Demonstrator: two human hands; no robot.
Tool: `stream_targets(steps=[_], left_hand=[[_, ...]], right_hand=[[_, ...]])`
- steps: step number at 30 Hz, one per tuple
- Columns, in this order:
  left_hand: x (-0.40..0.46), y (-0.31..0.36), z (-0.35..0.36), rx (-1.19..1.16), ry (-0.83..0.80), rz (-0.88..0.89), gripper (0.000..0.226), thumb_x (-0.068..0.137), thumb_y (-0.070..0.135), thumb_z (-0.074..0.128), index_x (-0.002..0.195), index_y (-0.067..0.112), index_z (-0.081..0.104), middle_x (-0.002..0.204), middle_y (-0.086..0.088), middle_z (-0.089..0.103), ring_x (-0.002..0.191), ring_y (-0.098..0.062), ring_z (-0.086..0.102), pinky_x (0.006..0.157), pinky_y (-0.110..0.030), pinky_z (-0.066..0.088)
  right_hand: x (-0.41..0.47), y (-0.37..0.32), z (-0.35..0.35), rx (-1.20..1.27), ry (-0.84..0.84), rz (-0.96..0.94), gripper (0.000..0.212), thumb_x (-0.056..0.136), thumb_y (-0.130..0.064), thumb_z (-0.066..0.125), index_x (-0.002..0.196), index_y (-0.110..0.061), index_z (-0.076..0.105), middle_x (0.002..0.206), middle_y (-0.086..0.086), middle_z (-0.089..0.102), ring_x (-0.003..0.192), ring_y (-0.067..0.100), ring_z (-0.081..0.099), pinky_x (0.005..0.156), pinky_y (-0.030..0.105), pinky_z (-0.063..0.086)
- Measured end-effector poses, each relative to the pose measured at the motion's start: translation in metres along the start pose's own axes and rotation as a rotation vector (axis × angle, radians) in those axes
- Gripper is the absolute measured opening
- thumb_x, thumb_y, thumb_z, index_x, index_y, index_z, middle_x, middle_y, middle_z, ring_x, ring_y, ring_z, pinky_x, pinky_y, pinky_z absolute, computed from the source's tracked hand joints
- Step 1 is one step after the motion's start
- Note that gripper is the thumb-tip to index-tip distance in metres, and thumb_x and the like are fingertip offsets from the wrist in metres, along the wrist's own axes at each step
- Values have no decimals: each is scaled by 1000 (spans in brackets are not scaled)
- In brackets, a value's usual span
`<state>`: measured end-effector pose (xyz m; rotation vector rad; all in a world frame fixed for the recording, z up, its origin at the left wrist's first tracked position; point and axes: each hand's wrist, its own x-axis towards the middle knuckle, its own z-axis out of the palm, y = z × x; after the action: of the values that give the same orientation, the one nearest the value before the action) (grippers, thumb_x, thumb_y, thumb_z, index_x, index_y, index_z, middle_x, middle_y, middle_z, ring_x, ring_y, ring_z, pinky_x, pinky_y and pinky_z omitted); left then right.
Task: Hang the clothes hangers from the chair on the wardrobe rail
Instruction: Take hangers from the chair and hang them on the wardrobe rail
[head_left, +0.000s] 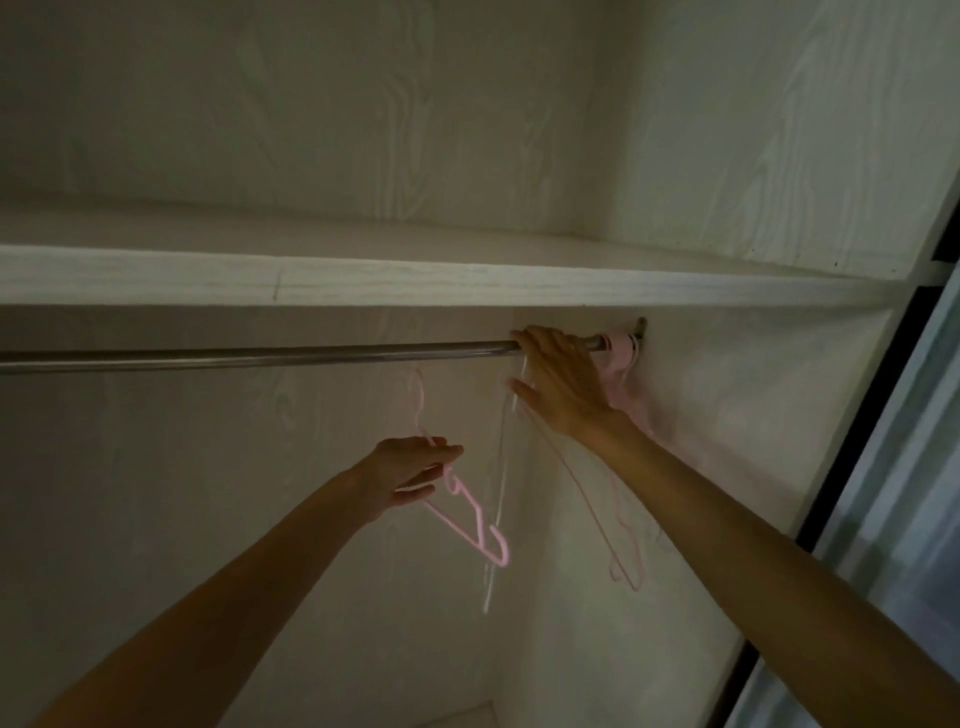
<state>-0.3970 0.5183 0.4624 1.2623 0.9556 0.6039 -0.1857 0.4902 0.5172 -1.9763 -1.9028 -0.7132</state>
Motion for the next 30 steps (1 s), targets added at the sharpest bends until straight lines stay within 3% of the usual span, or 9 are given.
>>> stream_targets(steps=[6,9,12,16,22,24,26,27,30], left_hand=[[-2,1,-2,21,8,-6,41,82,15,69,121,11,60,123,-7,63,102,-14,57,83,-25,47],[-3,1,-4,43,14,15,43,83,15,68,124,11,58,125,-9,62,101,-13,57,82,-23,48],[-3,0,-6,74,1,18,44,83,15,68,125,11,57,126,-10,62,104,-15,57,91,-27,44],[-4,0,-8,102,-1,10,44,81,17,70,124,13,58,122,-6,64,96,-11,59,90,-26,44],[-7,2,-7,169,-18,10,47,81,20,71,125,14,57,122,-8,64,105,-14,59,93,-26,46],[-12,3,-4,199,-35,32,47,81,21,70,126,15,57,116,-6,66,101,-12,60,89,-24,47],[-17,4,4,234,-69,67,45,81,25,70,124,17,57,107,1,65,91,-6,60,79,-19,48],[-18,5,10,266,-74,89,44,82,27,70,122,18,57,103,2,64,86,-4,60,72,-16,48],[-22,3,38,454,-69,163,39,82,26,70,117,12,59,94,0,65,76,-6,60,63,-14,50]], right_hand=[[-3,40,4,-68,131,-30,52,80,-19,63,130,-16,52,123,8,59,114,30,53,99,41,35],[-5,52,0,-27,190,-1,48,79,-36,53,122,-17,60,113,9,65,105,31,59,96,40,39],[2,63,1,7,158,117,57,78,-46,55,125,-13,55,112,13,66,107,32,57,100,43,39],[3,79,3,-20,130,168,61,73,-33,74,127,-13,52,109,13,67,108,32,56,99,41,35],[-3,86,-3,21,103,165,65,74,-23,75,132,-10,49,119,17,61,115,34,52,101,40,32],[-10,77,-6,44,134,171,63,77,-29,73,132,-10,49,125,17,58,120,33,49,105,42,32],[-22,52,-9,171,229,165,47,84,-33,65,125,-12,55,119,11,61,114,28,54,99,37,37],[-29,33,-13,328,176,214,38,88,-35,60,118,-11,59,113,8,64,107,25,57,94,34,41],[-47,-23,-16,823,-408,479,48,93,-51,42,101,-10,65,100,5,68,93,20,63,86,32,47]])
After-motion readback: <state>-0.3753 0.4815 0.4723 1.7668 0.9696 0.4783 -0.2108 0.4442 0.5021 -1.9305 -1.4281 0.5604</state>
